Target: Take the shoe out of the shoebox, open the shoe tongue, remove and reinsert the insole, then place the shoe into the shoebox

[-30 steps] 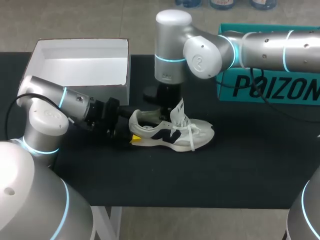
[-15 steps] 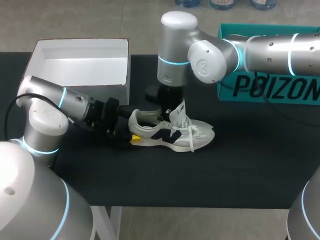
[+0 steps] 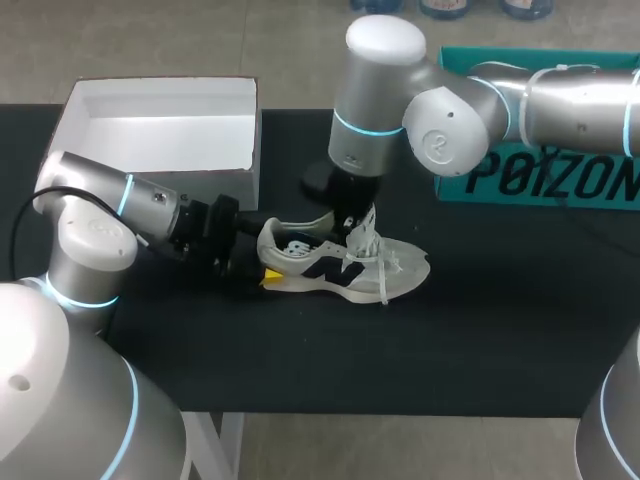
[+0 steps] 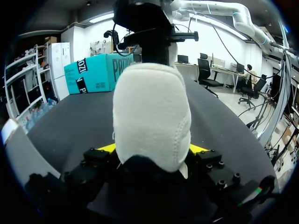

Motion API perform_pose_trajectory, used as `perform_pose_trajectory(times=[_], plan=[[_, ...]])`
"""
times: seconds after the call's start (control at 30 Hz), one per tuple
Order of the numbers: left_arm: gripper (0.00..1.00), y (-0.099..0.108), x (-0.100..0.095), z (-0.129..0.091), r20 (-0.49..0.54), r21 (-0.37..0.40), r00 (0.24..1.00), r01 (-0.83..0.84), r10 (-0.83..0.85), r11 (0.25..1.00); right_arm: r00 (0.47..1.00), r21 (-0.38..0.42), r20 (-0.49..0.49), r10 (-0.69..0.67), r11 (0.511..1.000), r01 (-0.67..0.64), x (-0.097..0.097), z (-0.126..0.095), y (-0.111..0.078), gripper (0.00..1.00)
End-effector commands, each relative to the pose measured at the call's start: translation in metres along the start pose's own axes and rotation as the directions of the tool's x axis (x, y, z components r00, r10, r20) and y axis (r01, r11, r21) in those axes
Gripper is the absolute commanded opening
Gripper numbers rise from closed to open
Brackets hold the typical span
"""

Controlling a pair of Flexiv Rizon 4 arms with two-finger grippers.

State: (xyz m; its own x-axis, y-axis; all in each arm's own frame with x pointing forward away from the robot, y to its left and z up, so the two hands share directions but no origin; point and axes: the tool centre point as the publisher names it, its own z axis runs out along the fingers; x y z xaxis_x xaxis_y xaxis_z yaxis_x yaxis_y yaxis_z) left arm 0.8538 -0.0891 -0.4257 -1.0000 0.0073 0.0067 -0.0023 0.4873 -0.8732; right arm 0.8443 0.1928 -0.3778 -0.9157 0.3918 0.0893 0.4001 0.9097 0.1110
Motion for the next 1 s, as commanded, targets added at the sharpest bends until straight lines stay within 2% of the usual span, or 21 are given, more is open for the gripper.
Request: perform_pose_trajectory(times=[0.03,0.33,0.57,0.83,1.0], plan=[[0.00,0.002,-0.002,0.002,0.003,0.000,1.000,0.001,-0.001,1.000,1.000,-0.045,0.023,0.006,0.999,-0.005,0.000,-0.012,-0.010,0.00],[0.00,0.002,-0.002,0.002,0.003,0.000,1.000,0.001,-0.001,1.000,1.000,-0.133,0.015,0.027,0.991,-0.025,-0.016,-0.018,0.000,0.00],[0.00,0.002,-0.002,0.002,0.003,0.000,1.000,0.001,-0.001,1.000,1.000,-0.216,-0.010,0.020,0.976,-0.021,-0.017,-0.022,0.023,0.00],[0.00,0.002,-0.002,0.002,0.003,0.000,1.000,0.001,-0.001,1.000,1.000,-0.304,-0.029,0.009,0.953,-0.017,-0.017,-0.045,0.044,0.00],[0.00,0.002,-0.002,0.002,0.003,0.000,1.000,0.001,-0.001,1.000,0.998,-0.371,-0.045,0.033,0.927,-0.047,-0.017,-0.069,0.054,0.00]])
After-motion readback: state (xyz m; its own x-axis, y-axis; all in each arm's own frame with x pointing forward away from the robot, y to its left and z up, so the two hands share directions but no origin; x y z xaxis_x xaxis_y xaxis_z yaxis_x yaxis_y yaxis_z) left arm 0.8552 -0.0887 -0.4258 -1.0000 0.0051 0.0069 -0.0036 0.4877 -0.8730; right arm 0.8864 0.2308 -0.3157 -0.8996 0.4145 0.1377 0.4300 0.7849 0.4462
